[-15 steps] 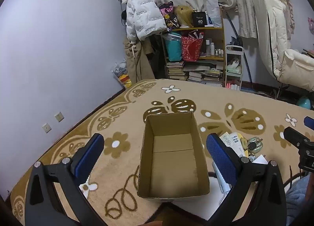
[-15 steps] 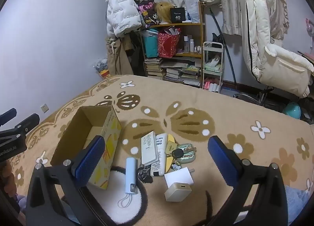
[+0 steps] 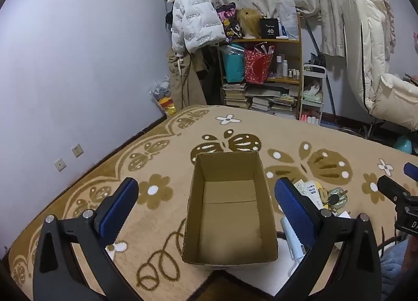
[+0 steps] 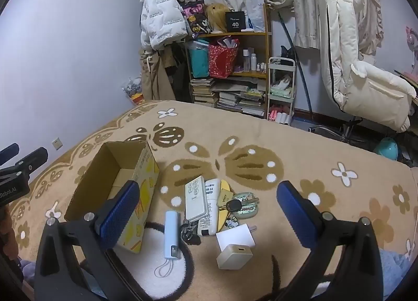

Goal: Organize rigid objects

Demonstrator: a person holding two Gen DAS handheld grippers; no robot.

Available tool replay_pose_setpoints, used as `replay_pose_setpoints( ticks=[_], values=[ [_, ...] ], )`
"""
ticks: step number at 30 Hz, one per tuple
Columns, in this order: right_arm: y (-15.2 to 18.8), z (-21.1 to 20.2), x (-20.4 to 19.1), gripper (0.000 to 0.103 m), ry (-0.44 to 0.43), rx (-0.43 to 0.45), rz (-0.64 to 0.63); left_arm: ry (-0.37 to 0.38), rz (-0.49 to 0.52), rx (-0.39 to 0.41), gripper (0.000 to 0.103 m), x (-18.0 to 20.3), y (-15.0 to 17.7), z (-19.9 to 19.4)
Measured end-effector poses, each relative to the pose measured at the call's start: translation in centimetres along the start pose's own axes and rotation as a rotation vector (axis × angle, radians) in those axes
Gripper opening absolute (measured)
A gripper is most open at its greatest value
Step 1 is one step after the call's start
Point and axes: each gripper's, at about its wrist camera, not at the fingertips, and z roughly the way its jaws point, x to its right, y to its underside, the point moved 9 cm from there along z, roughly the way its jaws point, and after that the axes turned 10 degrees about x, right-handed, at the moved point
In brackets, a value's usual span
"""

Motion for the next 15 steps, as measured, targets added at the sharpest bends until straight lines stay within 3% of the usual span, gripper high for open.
replay_pose_setpoints(
  ticks=[15],
  values=[
    [-0.26, -0.16, 0.02, 0.103, -0.006, 0.006, 0.004, -0.004, 0.016, 0.004, 0.103, -0.11, -0.09, 0.02]
  ],
)
